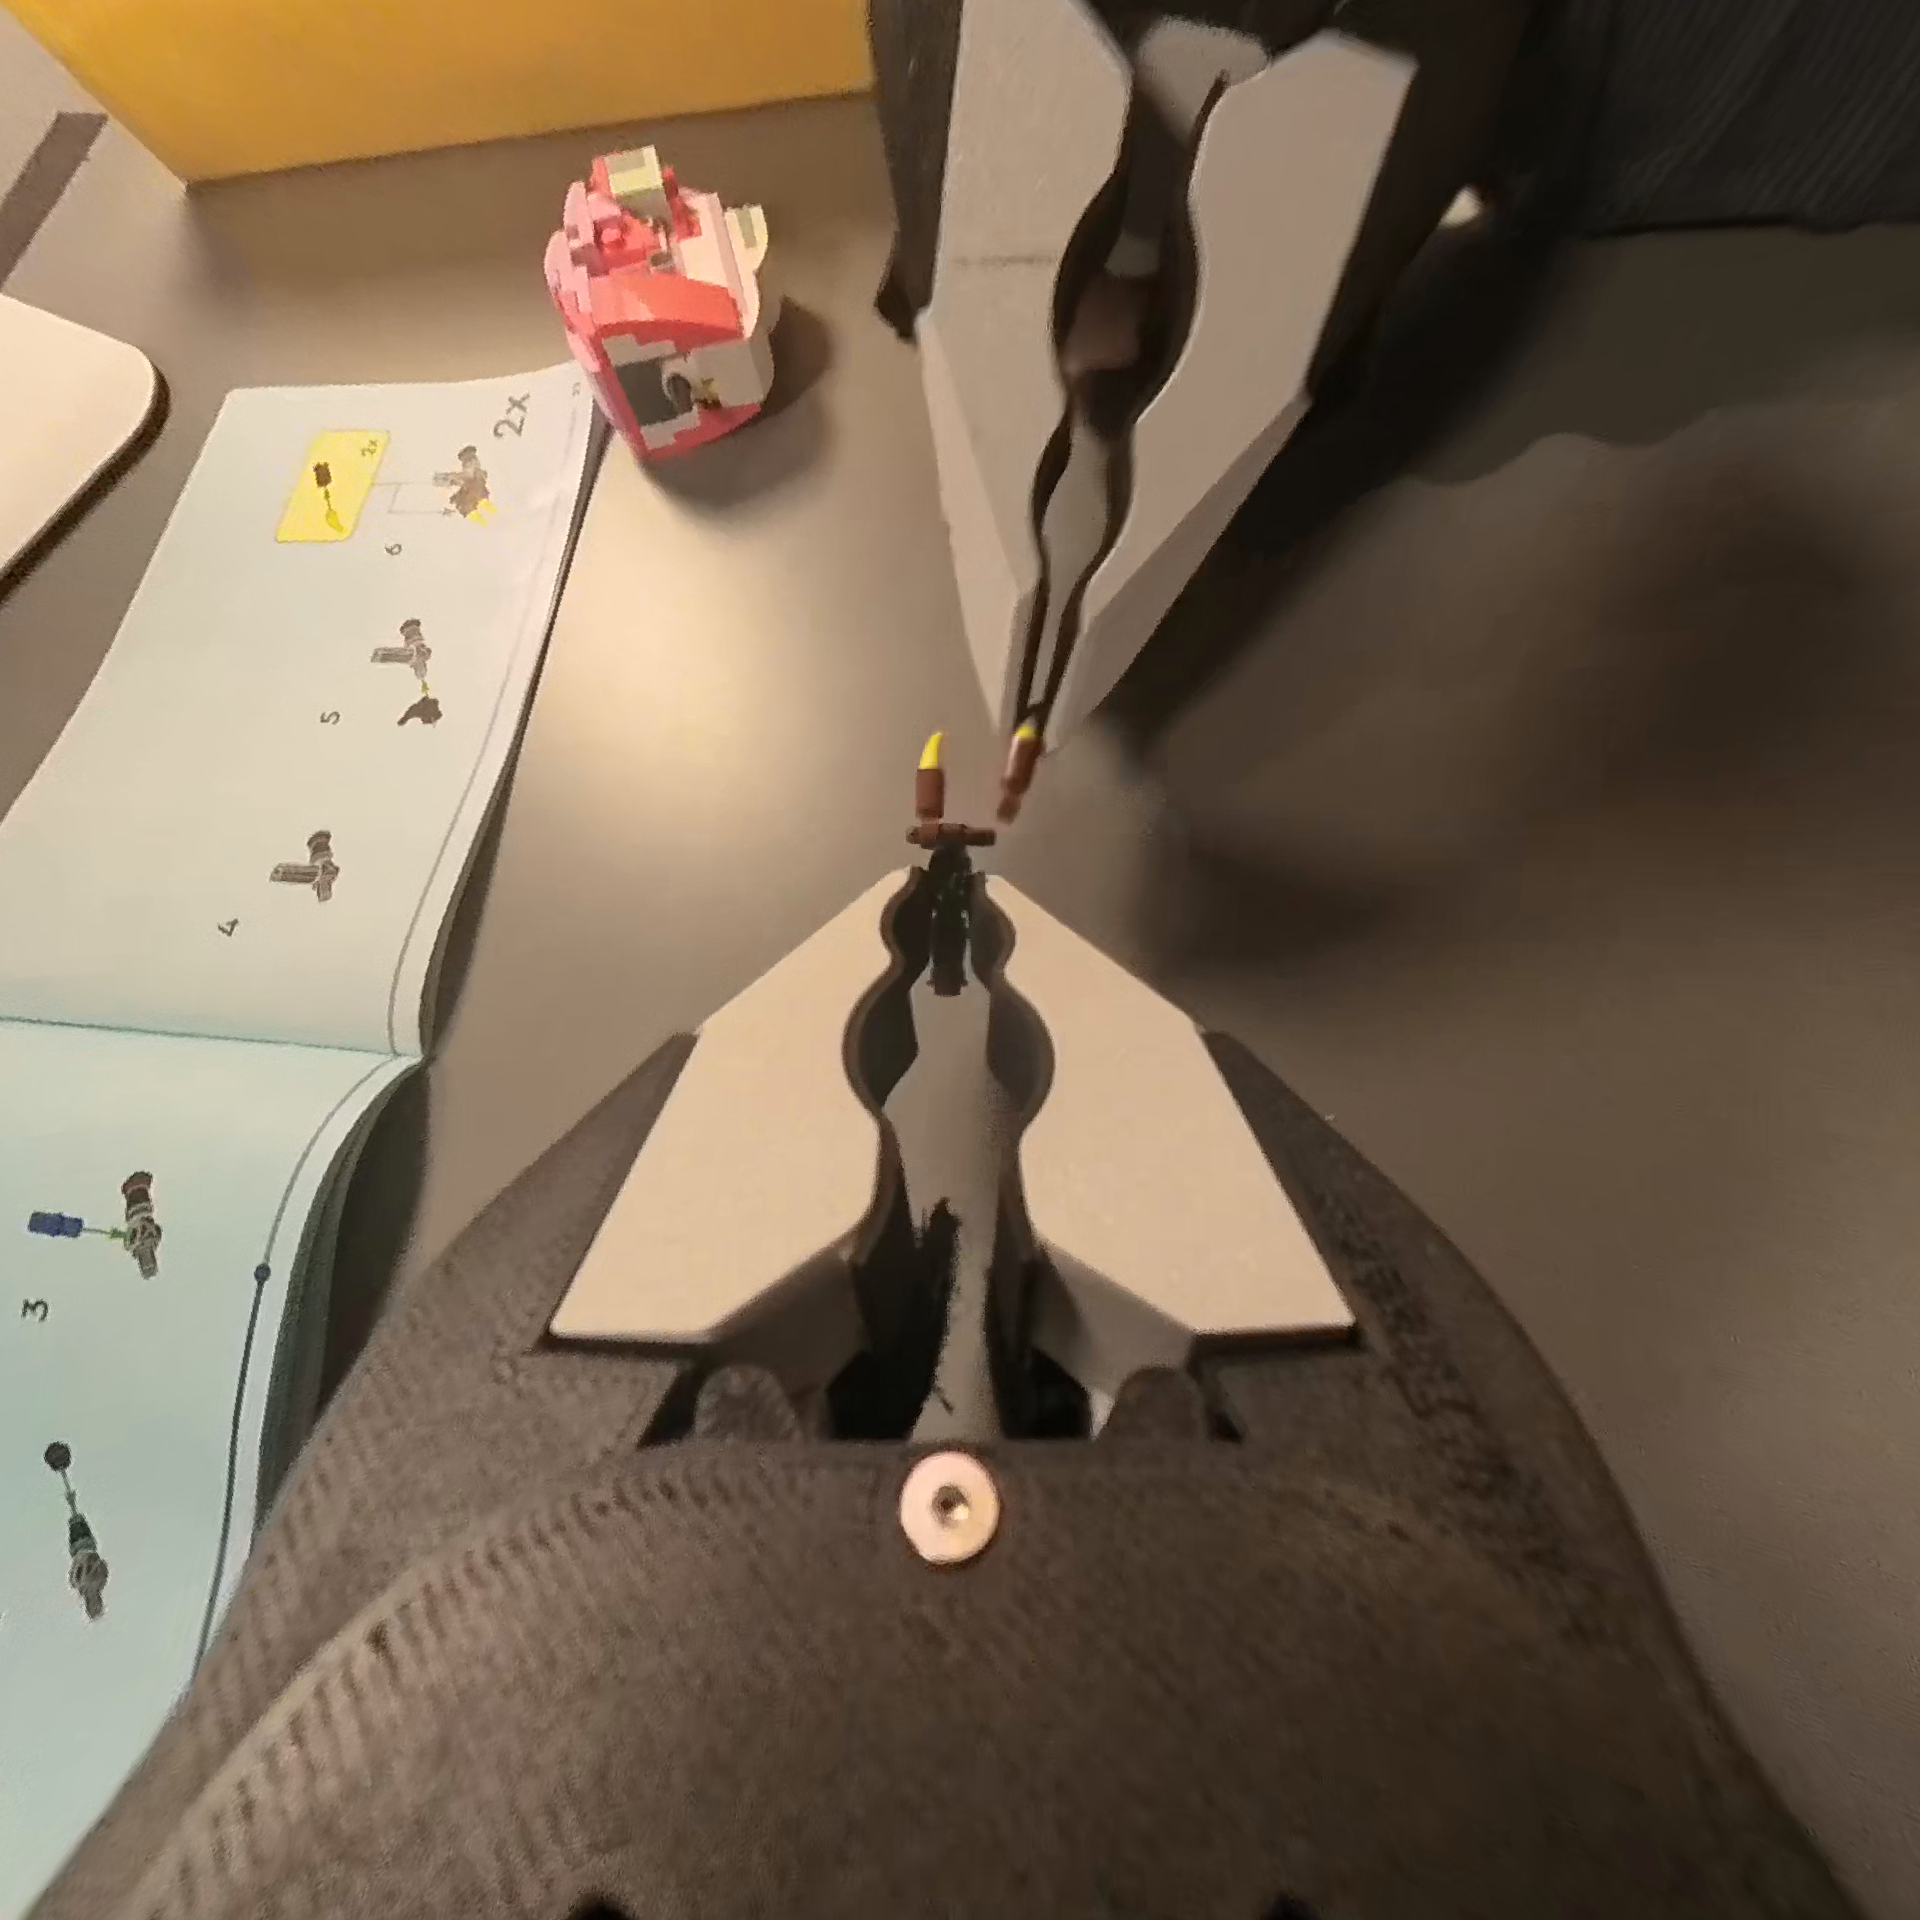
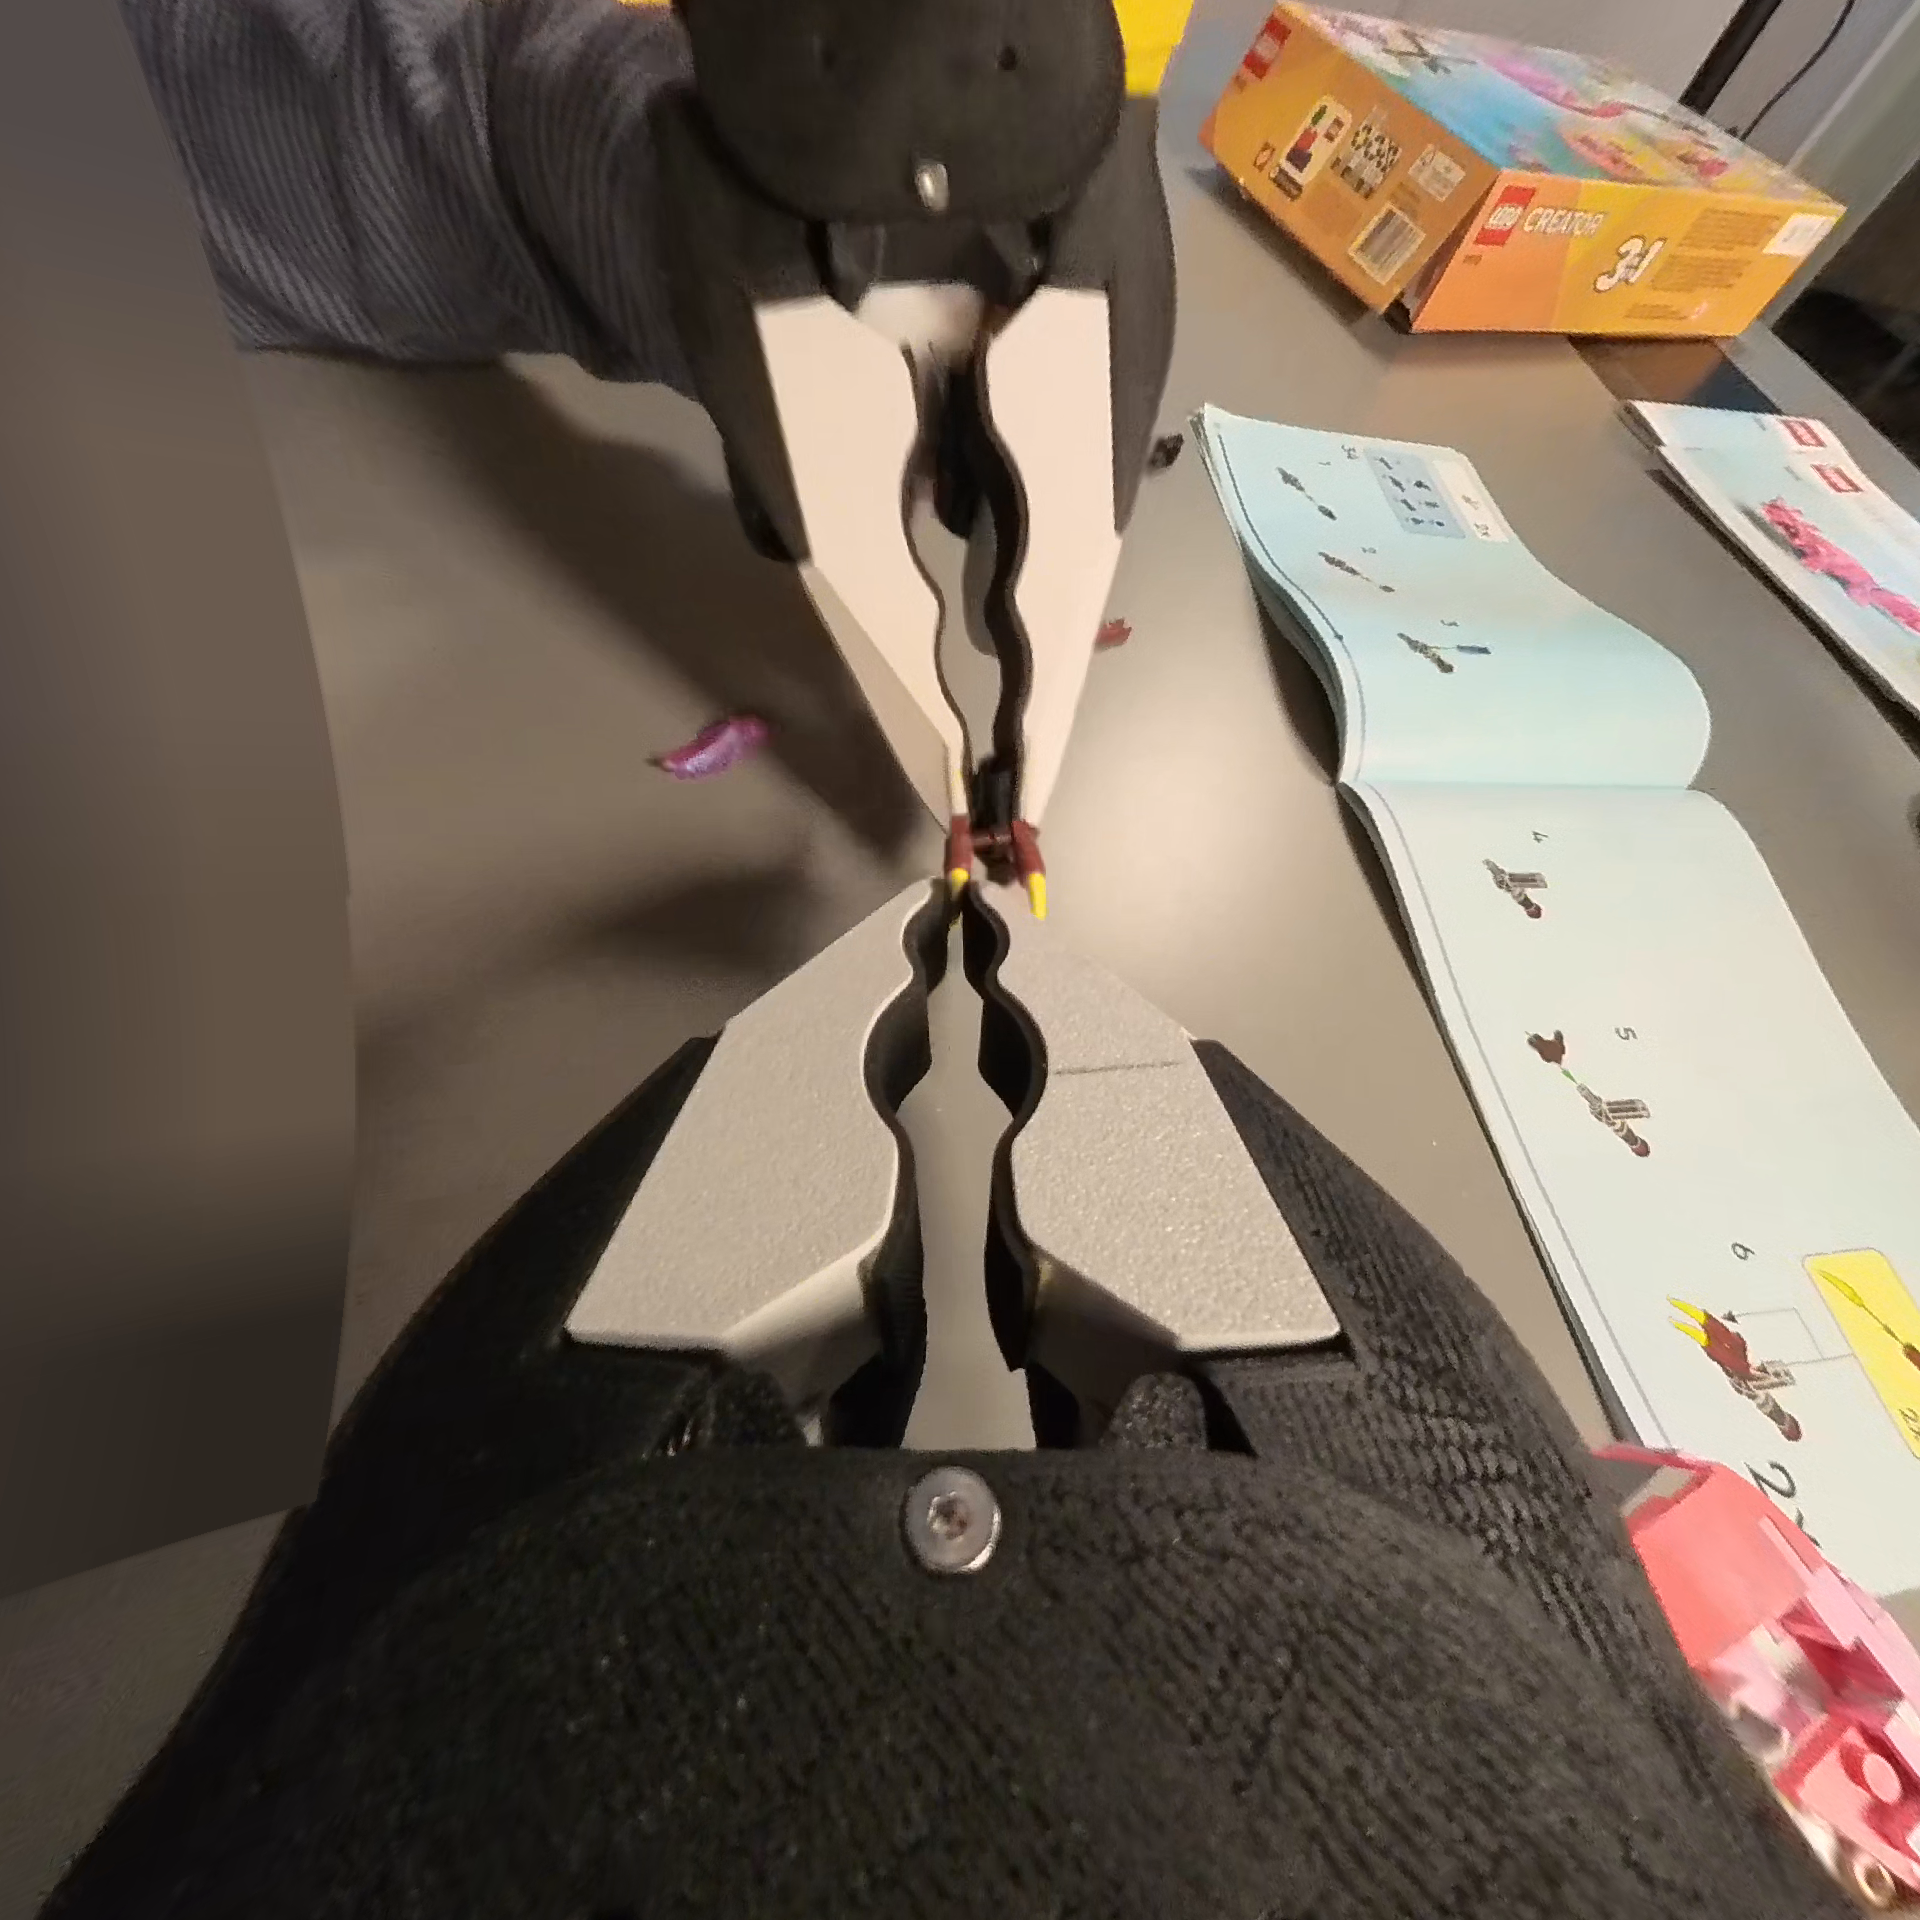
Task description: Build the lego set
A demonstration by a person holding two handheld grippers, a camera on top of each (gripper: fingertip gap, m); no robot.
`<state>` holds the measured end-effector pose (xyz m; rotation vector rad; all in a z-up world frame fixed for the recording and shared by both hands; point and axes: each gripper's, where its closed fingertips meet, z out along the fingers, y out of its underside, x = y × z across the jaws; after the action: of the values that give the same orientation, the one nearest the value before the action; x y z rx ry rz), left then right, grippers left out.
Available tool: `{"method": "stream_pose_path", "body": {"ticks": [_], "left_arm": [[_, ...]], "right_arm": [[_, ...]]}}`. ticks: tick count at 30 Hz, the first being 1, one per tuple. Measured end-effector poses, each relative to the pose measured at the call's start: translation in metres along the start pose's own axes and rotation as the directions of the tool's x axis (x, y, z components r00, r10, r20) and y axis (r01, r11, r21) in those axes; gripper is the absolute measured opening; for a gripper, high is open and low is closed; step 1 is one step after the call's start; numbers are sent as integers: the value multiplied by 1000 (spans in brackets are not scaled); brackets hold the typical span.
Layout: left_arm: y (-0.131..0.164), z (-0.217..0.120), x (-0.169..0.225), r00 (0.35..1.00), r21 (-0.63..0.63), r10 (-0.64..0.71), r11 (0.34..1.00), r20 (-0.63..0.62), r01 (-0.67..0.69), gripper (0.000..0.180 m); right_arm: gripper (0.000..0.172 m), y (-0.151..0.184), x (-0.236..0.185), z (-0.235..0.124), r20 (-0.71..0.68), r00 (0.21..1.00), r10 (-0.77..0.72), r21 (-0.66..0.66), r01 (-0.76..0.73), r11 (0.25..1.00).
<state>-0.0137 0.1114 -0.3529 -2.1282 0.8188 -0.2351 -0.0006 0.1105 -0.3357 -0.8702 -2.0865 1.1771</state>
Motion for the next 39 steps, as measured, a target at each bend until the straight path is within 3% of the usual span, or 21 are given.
{"method": "stream_pose_path", "body": {"ticks": [9,14,28,39], "left_arm": [[4,2,4,996,11,-65,998,-68,66,5],[9,7,5,999,-42,0,999,-34,-2,5],[12,10,9,999,-81,39,996,-36,-42,5],[1,4,1,989,-65,131,990,66,-127,5]], "right_arm": [[0,9,2,1,-15,1000,-5,-58,4,998],[0,17,-5,8,-5,998,-55,-132,54,990],[0,20,-6,9,-10,997,-78,-168,75,983],[0,12,4,5,-92,983,-159,-173,142,975]]}}
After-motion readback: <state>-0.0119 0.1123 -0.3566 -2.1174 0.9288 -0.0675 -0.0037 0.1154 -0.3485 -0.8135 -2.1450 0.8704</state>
